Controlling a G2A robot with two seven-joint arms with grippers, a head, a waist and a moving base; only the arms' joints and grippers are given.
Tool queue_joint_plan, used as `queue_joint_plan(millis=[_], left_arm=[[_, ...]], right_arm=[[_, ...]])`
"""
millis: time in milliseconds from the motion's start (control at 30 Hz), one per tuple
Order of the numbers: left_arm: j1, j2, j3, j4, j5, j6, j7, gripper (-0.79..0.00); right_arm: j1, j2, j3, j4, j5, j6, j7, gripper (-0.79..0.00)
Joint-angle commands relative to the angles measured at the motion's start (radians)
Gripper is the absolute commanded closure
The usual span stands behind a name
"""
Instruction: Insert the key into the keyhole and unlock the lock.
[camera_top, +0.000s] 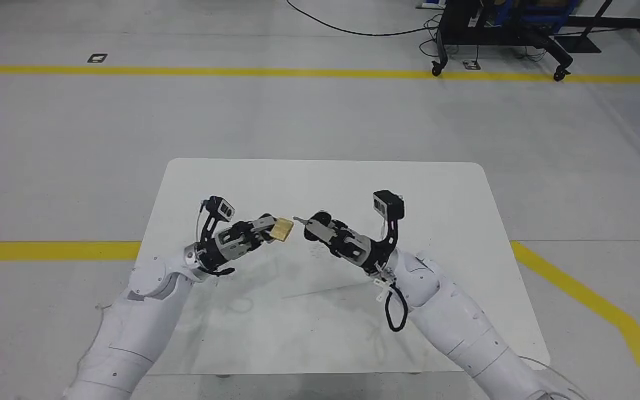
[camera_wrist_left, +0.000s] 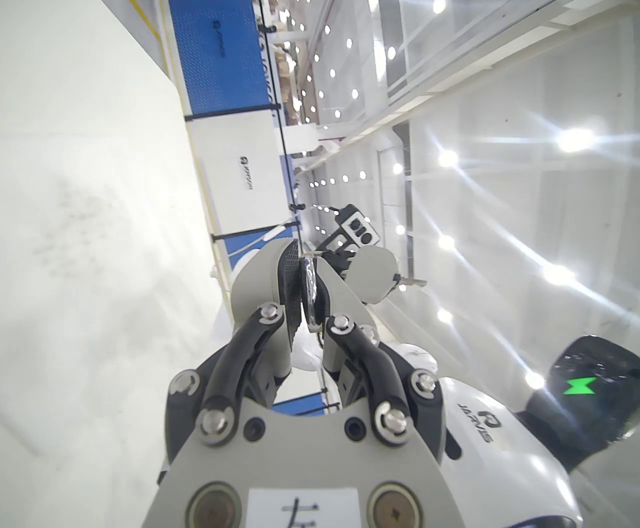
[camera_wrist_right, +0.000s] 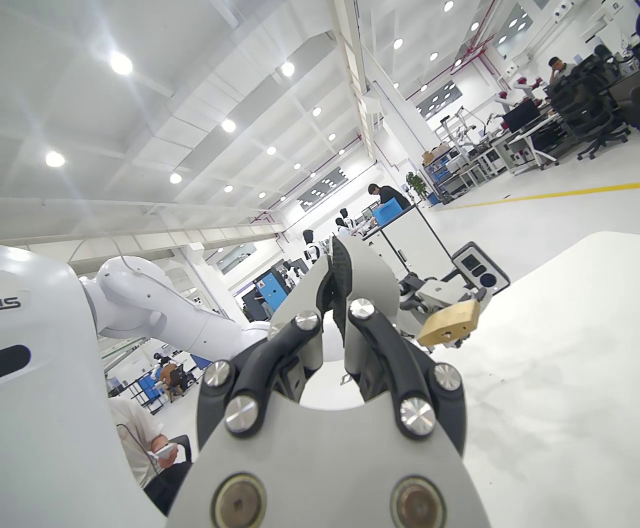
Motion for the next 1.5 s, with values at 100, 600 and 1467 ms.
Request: queue_joint_plan(millis=[100,600,1467], left_arm=[[-0.031,-0.01,0.024,0.029,-0.058,0.019,-0.075,0.0],[-0.049,-0.022,0.025,0.061,-0.123,0.063,-0.176,0.0],[-0.054,-0.022,0.014,0.035,0.005,0.0,-0.265,0.0]], right_arm=[[0.017,-0.016,-0.026,0.039,0.018,-0.014,-0.02,0.0],[0.052,-0.049,-0.068,0.102,0.058,-0.014,-0.019,0.0],[0.102,-0.097,-0.039,0.218,0.085,-0.014,-0.06,0.0]])
